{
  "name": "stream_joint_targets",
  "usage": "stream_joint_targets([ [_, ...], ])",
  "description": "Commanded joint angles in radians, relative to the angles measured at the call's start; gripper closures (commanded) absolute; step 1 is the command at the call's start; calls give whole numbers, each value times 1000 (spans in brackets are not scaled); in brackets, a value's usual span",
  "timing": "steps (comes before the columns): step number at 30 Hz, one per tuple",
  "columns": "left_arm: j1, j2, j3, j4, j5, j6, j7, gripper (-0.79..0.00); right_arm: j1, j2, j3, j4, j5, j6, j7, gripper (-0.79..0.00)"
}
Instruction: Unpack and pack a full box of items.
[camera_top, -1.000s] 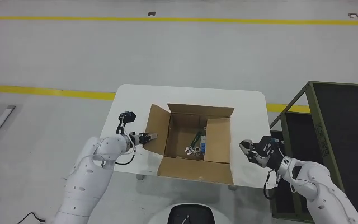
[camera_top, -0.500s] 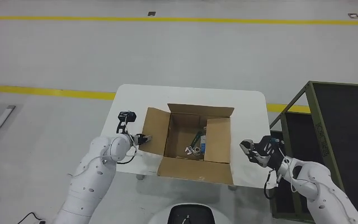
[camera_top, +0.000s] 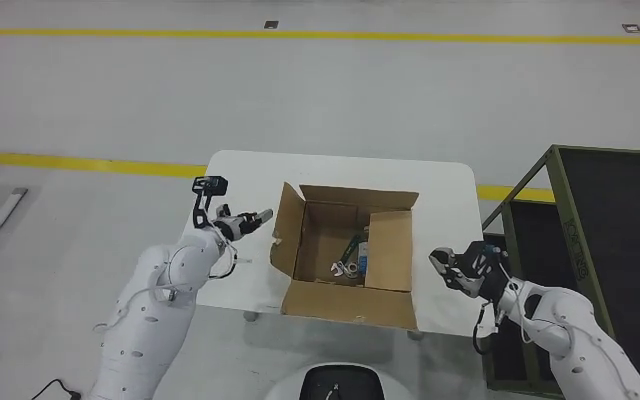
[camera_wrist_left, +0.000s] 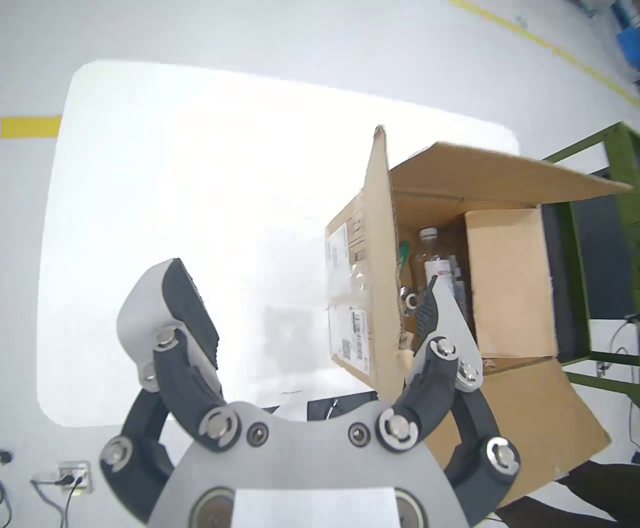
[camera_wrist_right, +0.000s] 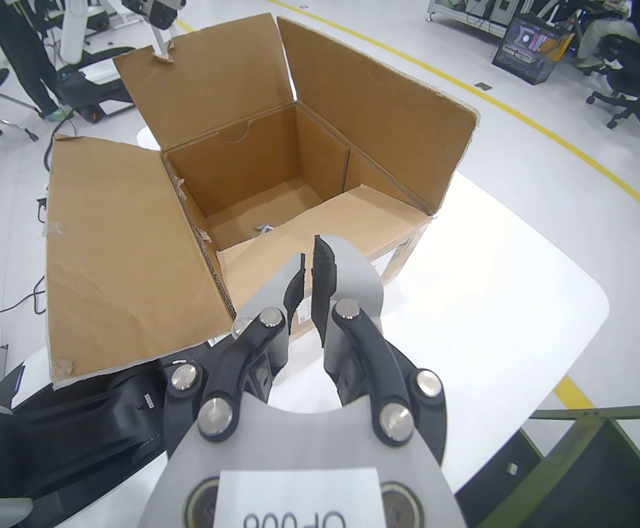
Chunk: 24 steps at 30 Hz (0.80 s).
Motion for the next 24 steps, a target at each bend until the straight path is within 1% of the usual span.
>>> stream_joint_targets([
  [1, 15, 0, -18, -31, -64, -38, 21, -785, -3, 1, 6, -4, 2, 0, 1, -80],
  [6, 20, 3, -26, -76, -195, -179, 18, -785, -16, 3, 27, -22, 6, 2, 5, -83],
  [10, -2, -1, 3, -76, -303, -258, 6, -785, -29, 6, 48, -35, 7, 4, 9, -71],
  [12, -19, -5, 33, -66, -388, -294, -4, -785, -39, 7, 58, -45, 5, 4, 12, -68],
  [13, -28, -6, 46, -59, -405, -309, -10, -785, -44, 7, 60, -50, 3, 5, 14, -68],
  [16, -51, -9, 92, -37, -421, -329, -37, -785, -57, 8, 65, -61, -1, 12, 19, -68],
  [19, -74, -17, 143, 5, -506, -347, -64, -785, -70, 9, 70, -70, -17, 21, 33, -62],
  [24, -123, -25, 221, 63, -479, -345, -84, -785, -96, 8, 79, -56, -16, 43, 31, -34],
])
